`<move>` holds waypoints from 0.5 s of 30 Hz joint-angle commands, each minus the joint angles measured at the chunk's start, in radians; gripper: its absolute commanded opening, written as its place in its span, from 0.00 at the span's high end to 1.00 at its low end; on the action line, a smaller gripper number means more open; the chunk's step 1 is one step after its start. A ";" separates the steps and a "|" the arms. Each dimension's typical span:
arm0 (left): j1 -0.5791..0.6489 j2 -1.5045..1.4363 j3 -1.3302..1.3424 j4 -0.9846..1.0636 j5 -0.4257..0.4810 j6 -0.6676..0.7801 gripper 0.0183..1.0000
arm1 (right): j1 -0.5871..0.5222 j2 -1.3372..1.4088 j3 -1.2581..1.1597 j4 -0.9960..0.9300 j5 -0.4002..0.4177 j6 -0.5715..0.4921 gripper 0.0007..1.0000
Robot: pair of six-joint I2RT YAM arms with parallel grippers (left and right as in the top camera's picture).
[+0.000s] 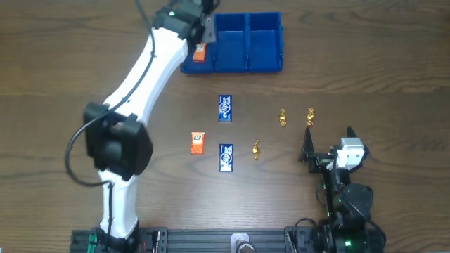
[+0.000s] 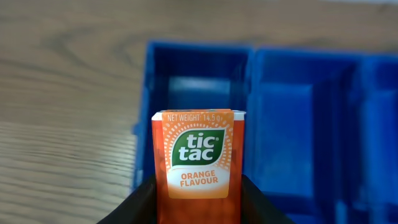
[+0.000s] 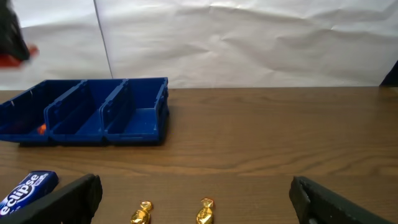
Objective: Sort Candies Into Trays
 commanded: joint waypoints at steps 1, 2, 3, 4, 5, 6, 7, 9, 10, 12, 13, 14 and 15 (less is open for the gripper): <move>0.011 0.057 0.032 -0.007 0.014 0.006 0.74 | -0.004 -0.005 -0.002 -0.005 -0.002 -0.012 0.00; 0.014 0.063 0.032 -0.007 0.015 0.006 0.74 | -0.004 -0.005 -0.002 -0.005 -0.002 -0.012 0.00; 0.018 0.064 0.032 -0.007 0.019 0.006 0.74 | -0.004 -0.005 -0.002 -0.005 -0.002 -0.012 0.00; 0.024 0.066 0.032 -0.007 0.027 0.006 0.74 | -0.004 -0.005 -0.002 -0.005 -0.002 -0.012 0.00; 0.030 0.067 0.032 -0.007 0.037 0.006 0.74 | -0.004 -0.005 -0.002 -0.005 -0.002 -0.012 0.00; 0.035 0.067 0.032 -0.007 0.042 0.006 0.73 | -0.004 -0.005 -0.002 -0.005 -0.002 -0.012 0.00; 0.043 0.067 0.032 -0.007 0.048 0.006 0.73 | -0.004 -0.005 -0.002 -0.005 -0.002 -0.012 0.00; 0.048 0.067 0.032 -0.007 0.049 0.008 0.73 | -0.004 -0.005 -0.002 -0.005 -0.002 -0.012 0.00; 0.048 0.067 0.032 -0.006 0.052 0.016 0.73 | -0.004 -0.005 -0.002 -0.005 -0.002 -0.012 0.00; 0.048 0.067 0.032 0.000 0.052 0.023 0.72 | -0.004 -0.005 -0.002 -0.005 -0.002 -0.012 0.00; 0.048 0.067 0.032 0.003 0.053 0.025 0.72 | -0.004 -0.005 -0.002 -0.005 -0.002 -0.012 0.00; 0.048 0.067 0.032 0.006 0.054 0.026 0.72 | -0.004 -0.005 -0.002 -0.005 -0.002 -0.012 0.00; 0.048 0.067 0.032 0.010 0.056 0.026 0.71 | -0.004 -0.005 -0.002 -0.005 -0.002 -0.012 0.00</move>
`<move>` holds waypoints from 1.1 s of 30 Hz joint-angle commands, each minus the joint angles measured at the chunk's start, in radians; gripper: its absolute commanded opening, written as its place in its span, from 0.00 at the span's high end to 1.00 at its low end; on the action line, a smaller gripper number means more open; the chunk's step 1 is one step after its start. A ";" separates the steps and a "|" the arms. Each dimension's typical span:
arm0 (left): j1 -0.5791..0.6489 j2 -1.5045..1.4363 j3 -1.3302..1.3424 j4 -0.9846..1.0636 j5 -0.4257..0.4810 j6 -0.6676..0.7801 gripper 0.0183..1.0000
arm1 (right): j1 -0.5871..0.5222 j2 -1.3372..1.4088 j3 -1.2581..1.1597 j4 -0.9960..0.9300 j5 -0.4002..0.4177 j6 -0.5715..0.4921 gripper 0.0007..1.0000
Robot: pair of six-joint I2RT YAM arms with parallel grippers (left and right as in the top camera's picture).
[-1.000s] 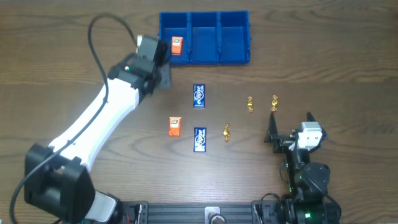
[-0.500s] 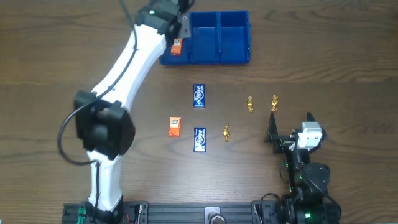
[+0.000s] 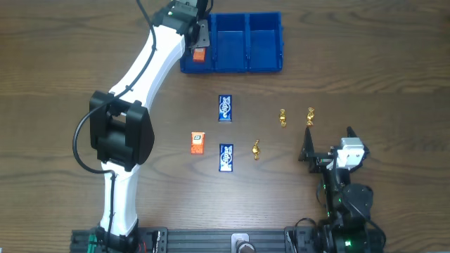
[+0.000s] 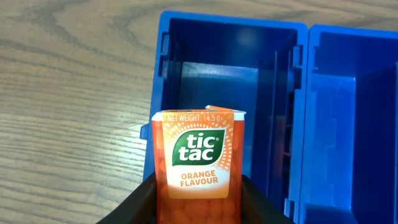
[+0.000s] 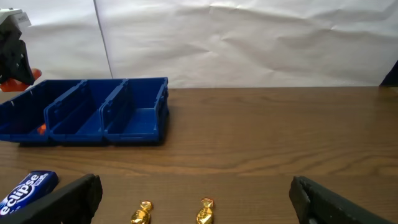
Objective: Sort Candies Into Trays
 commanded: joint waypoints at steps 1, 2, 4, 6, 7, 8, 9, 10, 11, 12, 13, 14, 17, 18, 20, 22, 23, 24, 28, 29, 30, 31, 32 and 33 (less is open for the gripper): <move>-0.002 -0.006 0.025 0.013 0.016 0.022 0.71 | -0.004 -0.005 -0.002 -0.005 -0.002 -0.012 0.00; -0.002 -0.006 0.025 0.013 0.018 0.022 0.70 | -0.004 -0.005 -0.002 -0.005 -0.002 -0.012 0.00; -0.002 -0.006 0.025 0.013 0.018 0.022 0.55 | -0.004 -0.005 -0.002 -0.005 -0.002 -0.012 0.00; -0.002 -0.006 0.025 0.013 0.018 0.022 0.22 | -0.004 -0.005 -0.002 -0.005 -0.002 -0.012 0.00; -0.003 -0.006 0.025 0.012 0.020 0.022 0.17 | -0.004 -0.005 -0.002 -0.005 -0.002 -0.012 0.00; -0.005 -0.009 0.025 0.012 0.023 0.022 0.13 | -0.004 -0.005 -0.002 -0.005 -0.002 -0.012 0.00; -0.011 -0.020 0.025 0.009 0.026 0.022 0.12 | -0.004 -0.005 -0.002 -0.005 -0.002 -0.012 0.00; -0.022 -0.038 0.024 0.000 0.025 0.022 0.11 | -0.004 -0.005 -0.002 -0.005 -0.002 -0.012 0.00; -0.038 -0.066 0.019 -0.018 0.025 0.021 0.10 | -0.004 -0.005 -0.002 -0.005 -0.002 -0.012 0.00; -0.058 -0.108 0.003 -0.040 0.025 0.021 0.09 | -0.004 -0.005 -0.002 -0.005 -0.002 -0.012 0.00; -0.079 -0.155 -0.025 -0.052 0.024 0.016 0.08 | -0.004 -0.005 -0.002 -0.005 -0.002 -0.012 0.00; -0.108 -0.220 -0.078 -0.056 0.018 0.003 0.07 | -0.004 -0.005 -0.002 -0.005 -0.002 -0.012 0.00; -0.198 -0.414 -0.285 -0.021 -0.046 -0.055 0.02 | -0.004 -0.005 -0.002 -0.005 -0.002 -0.012 0.00; -0.234 -0.491 -0.388 0.009 -0.065 -0.074 0.02 | -0.004 -0.005 -0.002 -0.005 -0.002 -0.012 0.00; -0.286 -0.611 -0.570 0.061 -0.063 -0.100 0.02 | -0.004 -0.005 -0.002 -0.005 -0.002 -0.012 0.00; -0.336 -0.766 -0.858 0.132 -0.064 -0.183 0.01 | -0.004 -0.005 -0.002 -0.005 -0.002 -0.012 0.00; -0.338 -0.798 -0.932 0.154 -0.062 -0.207 0.01 | -0.004 -0.005 -0.002 -0.005 -0.002 -0.012 0.00; -0.338 -0.826 -1.003 0.177 -0.056 -0.228 0.01 | -0.004 -0.005 -0.002 -0.005 -0.002 -0.012 0.00; -0.336 -0.893 -1.265 0.302 -0.010 -0.254 0.01 | -0.004 -0.005 -0.002 -0.005 -0.002 -0.012 0.00; -0.337 -0.893 -1.310 0.334 -0.005 -0.261 0.01 | -0.004 -0.005 -0.002 -0.005 -0.002 -0.012 0.00; -0.338 -0.893 -1.349 0.360 -0.004 -0.268 0.01 | -0.004 -0.005 -0.002 -0.005 -0.002 -0.012 0.00; -0.338 -0.893 -1.377 0.385 -0.003 -0.268 0.01 | -0.004 -0.005 -0.002 -0.005 -0.002 -0.012 0.00; -0.338 -0.893 -1.401 0.407 -0.001 -0.267 0.01 | -0.004 -0.005 -0.002 -0.005 -0.002 -0.012 0.00; -0.338 -0.893 -1.425 0.435 -0.001 -0.267 0.01 | -0.004 -0.005 -0.002 -0.005 -0.002 -0.012 0.00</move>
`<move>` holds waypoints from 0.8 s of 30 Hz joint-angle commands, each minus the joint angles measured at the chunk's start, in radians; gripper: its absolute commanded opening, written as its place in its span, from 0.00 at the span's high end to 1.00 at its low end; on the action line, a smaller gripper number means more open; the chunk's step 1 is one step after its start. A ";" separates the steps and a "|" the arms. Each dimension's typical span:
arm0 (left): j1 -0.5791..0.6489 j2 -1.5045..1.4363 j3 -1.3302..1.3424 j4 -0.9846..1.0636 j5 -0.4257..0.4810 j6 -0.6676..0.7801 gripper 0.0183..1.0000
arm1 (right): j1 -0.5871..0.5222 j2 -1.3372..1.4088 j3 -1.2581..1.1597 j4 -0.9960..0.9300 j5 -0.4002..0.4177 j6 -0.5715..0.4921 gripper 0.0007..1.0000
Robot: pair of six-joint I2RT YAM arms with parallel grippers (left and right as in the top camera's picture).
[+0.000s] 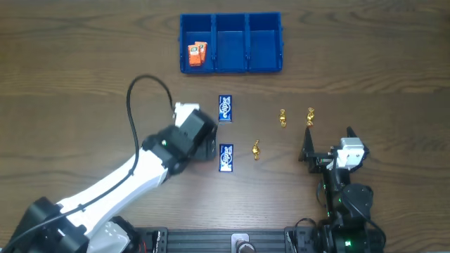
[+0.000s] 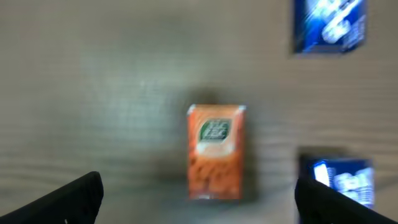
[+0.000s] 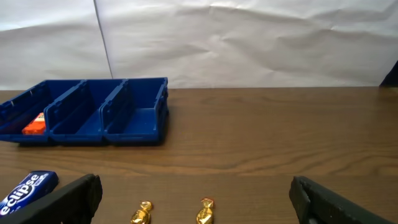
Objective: Sort Candies Into Trays
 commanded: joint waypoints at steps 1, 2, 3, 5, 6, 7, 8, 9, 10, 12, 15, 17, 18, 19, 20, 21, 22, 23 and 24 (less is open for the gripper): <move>0.002 -0.026 -0.114 0.113 0.010 -0.035 0.02 | -0.004 -0.005 -0.002 -0.005 -0.002 -0.012 0.00; 0.002 -0.024 -0.124 0.130 0.007 -0.034 0.02 | -0.004 -0.005 -0.002 -0.005 -0.002 -0.012 0.00; 0.002 -0.019 -0.127 0.142 0.005 -0.024 0.02 | -0.004 -0.005 -0.002 -0.005 -0.002 -0.012 0.00; 0.002 -0.012 -0.127 0.172 0.005 0.001 0.02 | -0.004 -0.005 -0.002 -0.005 -0.002 -0.012 0.00; 0.002 -0.006 -0.127 0.188 0.005 0.008 0.02 | -0.004 -0.005 -0.002 -0.005 -0.002 -0.012 0.00; 0.002 0.002 -0.126 0.197 0.005 0.010 0.02 | -0.004 -0.005 -0.002 -0.005 -0.002 -0.012 0.00; 0.002 0.013 -0.126 0.203 0.002 0.009 0.02 | -0.004 -0.005 -0.002 -0.005 -0.002 -0.012 0.00; 0.002 0.024 -0.126 0.206 0.001 0.009 0.02 | -0.004 -0.005 -0.002 -0.005 -0.002 -0.012 0.00; 0.002 0.037 -0.125 0.214 -0.002 0.009 0.02 | -0.004 -0.005 -0.002 -0.005 -0.002 -0.012 0.00; 0.002 0.061 -0.122 0.227 -0.003 0.009 0.03 | -0.004 -0.005 -0.002 -0.005 -0.002 -0.012 0.00; 0.002 0.120 -0.079 0.216 -0.021 0.009 0.04 | -0.004 -0.005 -0.002 -0.005 -0.002 -0.012 0.00; 0.002 0.145 -0.049 0.200 -0.027 0.009 0.05 | -0.004 -0.005 -0.002 -0.005 -0.002 -0.012 0.00; 0.003 0.155 -0.029 0.190 -0.030 0.010 0.05 | -0.004 -0.005 -0.002 -0.005 -0.002 -0.012 0.00; 0.003 0.162 -0.016 0.185 -0.033 0.010 0.05 | -0.004 -0.005 -0.002 -0.005 -0.002 -0.012 0.00; 0.003 0.167 -0.011 0.185 -0.033 0.010 0.05 | -0.004 -0.005 -0.002 -0.005 -0.002 -0.012 0.00; 0.003 0.173 -0.009 0.186 -0.033 0.010 0.05 | -0.004 -0.005 -0.002 -0.005 -0.002 -0.012 0.00; 0.003 0.179 -0.008 0.186 -0.033 0.010 0.05 | -0.004 -0.005 -0.002 -0.005 -0.002 -0.012 0.00; 0.003 0.186 -0.008 0.186 -0.032 0.008 0.05 | -0.004 -0.005 -0.002 -0.005 -0.002 -0.012 0.00; 0.003 0.194 -0.008 0.186 -0.032 0.006 0.06 | -0.004 -0.005 -0.002 -0.005 -0.002 -0.012 0.00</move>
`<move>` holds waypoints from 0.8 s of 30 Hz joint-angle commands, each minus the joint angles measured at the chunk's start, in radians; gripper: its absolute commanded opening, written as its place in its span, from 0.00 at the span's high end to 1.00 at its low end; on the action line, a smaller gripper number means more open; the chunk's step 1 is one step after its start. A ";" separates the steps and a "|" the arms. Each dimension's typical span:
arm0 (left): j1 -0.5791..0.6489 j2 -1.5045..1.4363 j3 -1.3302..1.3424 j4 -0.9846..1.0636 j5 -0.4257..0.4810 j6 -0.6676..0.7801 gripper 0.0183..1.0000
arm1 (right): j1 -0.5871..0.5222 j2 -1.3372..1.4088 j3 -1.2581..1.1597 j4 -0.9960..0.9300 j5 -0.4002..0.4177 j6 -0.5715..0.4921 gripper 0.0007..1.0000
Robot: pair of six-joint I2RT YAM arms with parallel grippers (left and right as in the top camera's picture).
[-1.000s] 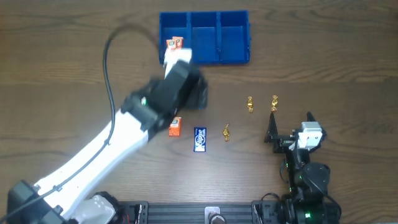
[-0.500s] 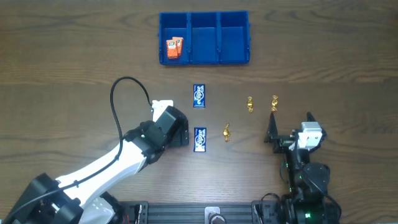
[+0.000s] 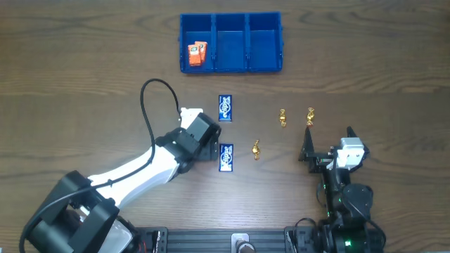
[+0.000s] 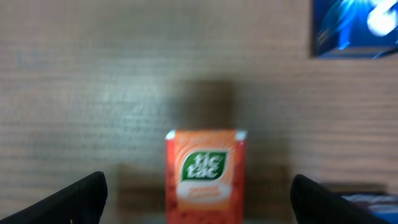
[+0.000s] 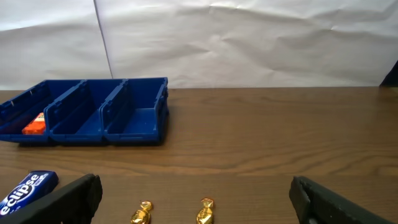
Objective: Sort Candies Into Trays
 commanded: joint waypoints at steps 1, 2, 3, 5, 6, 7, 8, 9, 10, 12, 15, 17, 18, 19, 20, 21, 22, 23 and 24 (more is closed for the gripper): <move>0.003 0.042 0.024 -0.005 -0.030 0.007 0.06 | -0.004 -0.005 -0.002 -0.005 -0.002 -0.012 0.00; 0.003 0.048 0.024 -0.004 -0.030 0.007 0.08 | -0.004 -0.005 -0.002 -0.005 -0.002 -0.012 0.00; 0.003 0.053 0.024 -0.005 -0.030 0.006 0.12 | -0.004 -0.005 -0.002 -0.005 -0.002 -0.012 0.00; 0.003 0.057 0.024 -0.005 -0.030 0.006 0.19 | -0.004 -0.005 -0.002 -0.005 -0.002 -0.012 0.00; 0.003 0.058 0.024 -0.005 -0.030 0.006 0.22 | -0.004 -0.005 -0.002 -0.005 -0.002 -0.012 0.00; 0.003 0.058 0.024 -0.005 -0.030 0.007 0.26 | -0.004 -0.005 -0.002 -0.005 -0.002 -0.012 0.00; 0.003 0.058 0.024 -0.005 -0.030 0.006 0.29 | -0.004 -0.005 -0.002 -0.005 -0.002 -0.012 0.00; 0.003 0.058 0.024 -0.005 -0.030 0.006 0.31 | -0.004 -0.005 -0.002 -0.005 -0.002 -0.012 0.00; 0.003 0.058 0.024 -0.005 -0.030 0.006 0.33 | -0.004 -0.005 -0.002 -0.005 -0.002 -0.012 0.00; 0.003 0.059 0.024 -0.005 -0.030 0.006 0.37 | -0.004 -0.005 -0.002 -0.005 -0.002 -0.012 0.00; 0.003 0.073 0.024 -0.002 -0.030 0.002 0.41 | -0.004 -0.005 -0.002 -0.005 -0.002 -0.012 0.00; 0.003 0.086 0.024 -0.002 -0.030 -0.010 0.44 | -0.004 -0.005 -0.002 -0.005 -0.002 -0.012 0.00; 0.003 0.090 0.024 -0.001 -0.030 -0.012 0.46 | -0.004 -0.005 -0.002 -0.005 -0.002 -0.012 0.00; 0.003 0.090 0.024 0.002 -0.030 -0.012 0.48 | -0.004 -0.005 -0.002 -0.005 -0.002 -0.012 0.00; 0.003 0.090 0.025 0.008 -0.030 -0.013 0.52 | -0.004 -0.005 -0.002 -0.005 -0.002 -0.012 0.00; 0.003 0.090 0.026 0.011 -0.030 -0.012 0.56 | -0.004 -0.005 -0.002 -0.005 -0.002 -0.012 0.00; 0.003 0.090 0.026 0.014 -0.029 -0.013 0.61 | -0.004 -0.005 -0.002 -0.005 -0.002 -0.012 0.00; 0.003 0.090 0.026 0.017 -0.024 -0.012 0.63 | -0.004 -0.005 -0.002 -0.005 -0.002 -0.012 0.00; 0.003 0.089 0.029 0.017 -0.023 -0.012 0.65 | -0.004 -0.005 -0.002 -0.005 -0.002 -0.012 0.00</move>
